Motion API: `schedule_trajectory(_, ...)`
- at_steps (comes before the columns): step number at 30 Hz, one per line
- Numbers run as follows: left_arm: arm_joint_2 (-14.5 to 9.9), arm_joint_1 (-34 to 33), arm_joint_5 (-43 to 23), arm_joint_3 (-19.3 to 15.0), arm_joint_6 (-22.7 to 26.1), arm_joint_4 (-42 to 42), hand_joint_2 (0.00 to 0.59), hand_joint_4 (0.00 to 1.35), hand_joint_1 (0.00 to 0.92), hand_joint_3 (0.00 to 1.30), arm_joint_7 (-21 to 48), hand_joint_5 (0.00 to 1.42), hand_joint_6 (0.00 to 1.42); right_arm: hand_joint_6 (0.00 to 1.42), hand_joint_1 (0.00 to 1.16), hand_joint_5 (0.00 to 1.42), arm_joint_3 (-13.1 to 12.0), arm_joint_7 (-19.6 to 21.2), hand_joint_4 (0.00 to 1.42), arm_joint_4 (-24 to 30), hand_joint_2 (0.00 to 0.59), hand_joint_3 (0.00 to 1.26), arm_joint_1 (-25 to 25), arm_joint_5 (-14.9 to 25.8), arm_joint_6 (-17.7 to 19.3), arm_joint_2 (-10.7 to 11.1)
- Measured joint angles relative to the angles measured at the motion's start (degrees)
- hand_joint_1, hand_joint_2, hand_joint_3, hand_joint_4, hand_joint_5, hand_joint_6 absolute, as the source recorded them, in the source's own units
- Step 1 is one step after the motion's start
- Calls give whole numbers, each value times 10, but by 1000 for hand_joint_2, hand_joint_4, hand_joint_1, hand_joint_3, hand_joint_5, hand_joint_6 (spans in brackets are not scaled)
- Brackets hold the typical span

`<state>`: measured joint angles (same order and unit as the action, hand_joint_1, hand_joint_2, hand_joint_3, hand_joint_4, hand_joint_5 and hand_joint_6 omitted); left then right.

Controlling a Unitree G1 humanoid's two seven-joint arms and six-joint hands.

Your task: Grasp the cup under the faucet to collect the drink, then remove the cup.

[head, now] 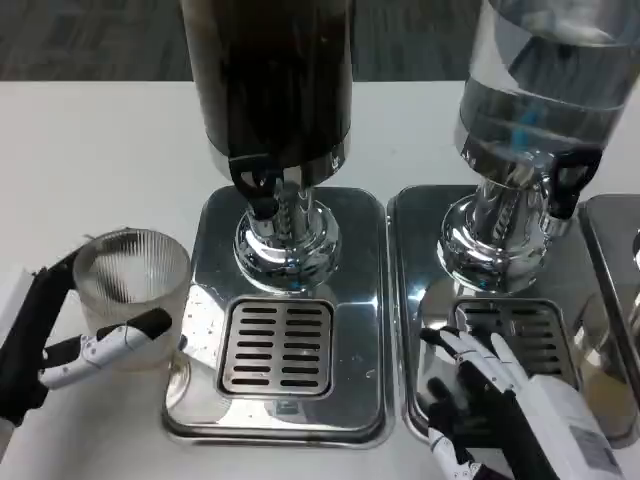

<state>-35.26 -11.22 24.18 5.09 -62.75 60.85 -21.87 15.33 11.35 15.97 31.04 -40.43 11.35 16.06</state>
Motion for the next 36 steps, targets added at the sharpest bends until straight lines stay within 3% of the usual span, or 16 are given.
schedule_trajectory(13,40,-25,6,14,2,8,173,347,195,345,38,650,643,177,641,15,-9,0,99,26,552,158,28,2,0,-1)
schedule_trajectory(21,59,-53,12,30,13,27,173,347,194,345,49,650,640,177,650,15,-11,0,99,33,552,159,35,1,0,-13)
schedule_trajectory(36,71,-91,14,63,31,51,173,347,194,349,53,642,638,177,663,15,-14,0,99,40,555,159,35,-4,-2,-25)
